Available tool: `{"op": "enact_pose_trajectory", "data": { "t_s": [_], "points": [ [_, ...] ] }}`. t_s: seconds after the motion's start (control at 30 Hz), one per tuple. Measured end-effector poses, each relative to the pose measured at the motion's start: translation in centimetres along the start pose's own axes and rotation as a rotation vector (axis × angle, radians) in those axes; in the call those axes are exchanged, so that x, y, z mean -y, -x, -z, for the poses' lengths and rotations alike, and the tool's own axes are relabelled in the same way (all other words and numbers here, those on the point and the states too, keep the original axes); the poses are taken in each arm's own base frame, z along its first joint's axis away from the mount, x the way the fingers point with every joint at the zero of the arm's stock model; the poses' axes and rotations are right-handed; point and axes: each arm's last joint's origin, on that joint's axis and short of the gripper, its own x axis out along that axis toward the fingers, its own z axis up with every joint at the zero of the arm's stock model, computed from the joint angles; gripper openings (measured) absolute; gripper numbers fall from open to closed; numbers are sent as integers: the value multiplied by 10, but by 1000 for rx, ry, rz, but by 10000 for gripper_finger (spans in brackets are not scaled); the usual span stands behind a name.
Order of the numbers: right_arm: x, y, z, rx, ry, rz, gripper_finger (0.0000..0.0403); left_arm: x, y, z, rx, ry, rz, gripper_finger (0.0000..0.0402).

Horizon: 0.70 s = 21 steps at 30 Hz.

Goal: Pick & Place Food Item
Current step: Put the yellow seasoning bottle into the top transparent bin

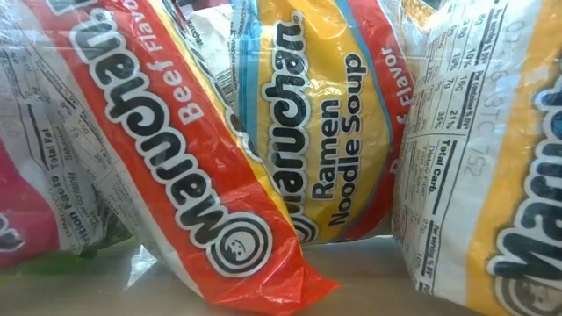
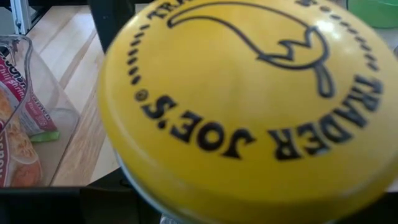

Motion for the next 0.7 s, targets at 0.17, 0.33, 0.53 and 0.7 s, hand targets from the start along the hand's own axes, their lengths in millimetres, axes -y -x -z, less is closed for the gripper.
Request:
{"op": "enact_pose_trajectory", "data": {
  "t_s": [0.17, 0.33, 0.53, 0.7],
  "points": [
    [0, 0, 0, 0, 0, 0, 230, -1, 0, -2, 16, 3, -21, 269],
    [0, 0, 0, 1, 0, 0, 230, -2, 0, -4, 36, 5, -23, 293],
    [0, 0, 0, 4, 1, 0, 230, -5, -1, -4, 44, 35, -33, 294],
    [0, 0, -1, 8, 1, 0, 230, -9, -7, 0, 43, 73, -52, 294]
  ]
}}
